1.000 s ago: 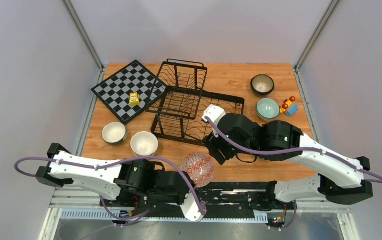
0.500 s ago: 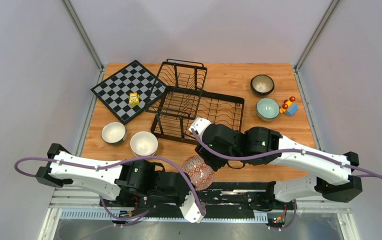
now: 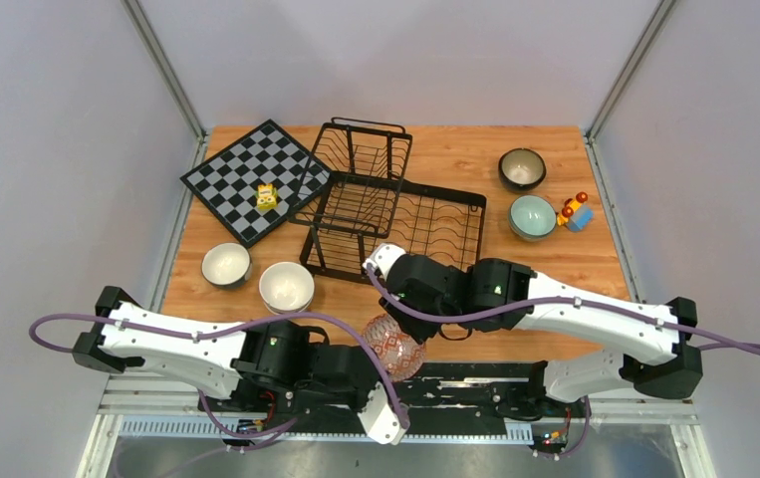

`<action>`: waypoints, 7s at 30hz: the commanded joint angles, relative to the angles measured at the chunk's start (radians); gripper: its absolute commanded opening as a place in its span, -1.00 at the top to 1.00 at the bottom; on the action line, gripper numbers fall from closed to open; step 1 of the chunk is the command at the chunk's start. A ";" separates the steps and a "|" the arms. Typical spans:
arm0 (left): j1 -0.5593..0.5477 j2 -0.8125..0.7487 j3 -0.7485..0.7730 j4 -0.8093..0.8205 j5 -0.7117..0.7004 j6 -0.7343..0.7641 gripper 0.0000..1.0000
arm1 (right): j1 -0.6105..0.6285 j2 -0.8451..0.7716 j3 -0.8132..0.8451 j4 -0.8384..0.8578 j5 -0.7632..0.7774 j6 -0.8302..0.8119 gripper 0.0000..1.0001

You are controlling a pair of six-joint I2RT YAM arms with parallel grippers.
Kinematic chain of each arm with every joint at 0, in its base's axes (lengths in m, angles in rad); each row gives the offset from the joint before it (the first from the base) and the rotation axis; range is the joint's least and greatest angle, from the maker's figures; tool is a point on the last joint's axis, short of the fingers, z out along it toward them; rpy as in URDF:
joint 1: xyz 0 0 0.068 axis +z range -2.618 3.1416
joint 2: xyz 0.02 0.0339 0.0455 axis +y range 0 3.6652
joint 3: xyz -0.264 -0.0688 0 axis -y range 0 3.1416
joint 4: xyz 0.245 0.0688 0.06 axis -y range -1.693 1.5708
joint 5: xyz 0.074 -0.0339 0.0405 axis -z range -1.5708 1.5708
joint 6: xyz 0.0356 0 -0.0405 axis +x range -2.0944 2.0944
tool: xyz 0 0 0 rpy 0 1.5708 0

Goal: Unload the bowls from the dish rack
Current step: Place the bowl at the center of the board, then move the dish rack to the center of the board.

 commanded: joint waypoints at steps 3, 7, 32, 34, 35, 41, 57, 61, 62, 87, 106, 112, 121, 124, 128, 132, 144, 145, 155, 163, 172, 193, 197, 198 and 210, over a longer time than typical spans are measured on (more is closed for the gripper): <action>-0.007 -0.031 0.006 0.042 -0.017 0.003 1.00 | 0.015 0.031 -0.008 0.003 -0.006 0.015 0.31; -0.008 -0.047 0.001 0.055 -0.019 -0.006 1.00 | 0.016 0.042 -0.016 0.004 -0.010 0.021 0.40; -0.009 -0.215 -0.044 0.237 -0.332 -0.285 -1.00 | -0.015 -0.149 -0.075 -0.113 0.189 0.089 1.00; -0.008 -0.274 -0.075 0.264 -0.385 -0.310 -1.00 | -0.063 -0.206 -0.113 -0.132 0.194 0.093 1.00; -0.008 -0.302 -0.093 0.278 -0.417 -0.329 -1.00 | -0.095 -0.243 -0.133 -0.143 0.196 0.095 1.00; -0.007 -0.387 -0.132 0.303 -0.596 -0.490 -1.00 | -0.381 -0.468 -0.269 -0.163 0.234 0.131 1.00; -0.007 -0.370 -0.325 0.499 -1.020 -1.006 -1.00 | -0.474 -0.649 -0.786 0.149 -0.068 0.451 1.00; -0.006 -0.442 -0.313 0.355 -1.110 -1.131 -1.00 | -0.466 -0.616 -0.822 0.210 -0.057 0.462 1.00; -0.006 -0.462 -0.314 0.316 -1.121 -1.167 -1.00 | -0.466 -0.608 -0.829 0.225 -0.049 0.463 1.00; -0.006 -0.587 -0.323 -0.054 -1.244 -1.522 -1.00 | -0.469 -0.451 -0.927 0.379 0.062 0.458 1.00; -0.007 -0.540 -0.333 0.048 -1.217 -1.403 -1.00 | -0.481 -0.458 -0.980 0.408 0.123 0.471 0.99; -0.007 -0.496 -0.318 0.048 -1.219 -1.396 -1.00 | -0.481 -0.491 -0.988 0.408 0.104 0.465 0.56; -0.007 -0.495 -0.326 0.077 -1.216 -1.372 -1.00 | -0.481 -0.529 -0.995 0.400 0.083 0.464 0.38; -0.006 -0.491 -0.326 0.086 -1.211 -1.361 -1.00 | -0.481 -0.538 -0.990 0.393 0.078 0.455 0.30; -0.007 -0.483 -0.314 0.087 -1.198 -1.362 -1.00 | -0.481 -0.553 -0.972 0.385 0.060 0.429 0.25; -0.006 -0.464 -0.297 0.132 -1.161 -1.315 -1.00 | -0.480 -0.570 -0.934 0.343 0.052 0.405 0.20; -0.006 -0.295 -0.171 0.137 -1.092 -1.253 -1.00 | -0.479 -0.625 -0.801 0.249 -0.043 0.308 -0.33; -0.007 -0.287 -0.168 0.138 -1.092 -1.256 -1.00 | -0.479 -0.625 -0.791 0.242 -0.041 0.305 -0.34; -0.006 -0.274 -0.162 0.128 -1.145 -1.370 -1.00 | -0.480 -0.626 -0.784 0.223 0.038 0.333 -0.33; -0.007 -0.306 -0.212 0.194 -1.165 -1.489 -0.99 | -0.479 -0.639 -0.744 0.222 0.092 0.370 -0.29; 0.229 -0.333 -0.181 0.269 -0.866 -1.307 -1.00 | -0.576 -0.567 -0.676 0.253 0.189 0.343 -0.26; 0.266 -0.621 -0.217 0.233 -1.003 -1.218 -1.00 | -0.924 0.037 -0.534 0.587 0.011 0.220 0.03; 0.266 -0.514 -0.146 0.193 -0.999 -1.198 -1.00 | -0.941 0.121 -0.504 0.616 0.000 0.226 0.23; 0.266 -0.493 -0.136 0.186 -0.998 -1.201 -1.00 | -0.945 0.147 -0.492 0.618 0.001 0.227 0.28; 0.270 -0.475 -0.152 0.218 -0.988 -1.167 -1.00 | -0.998 0.277 -0.428 0.645 -0.013 0.256 0.93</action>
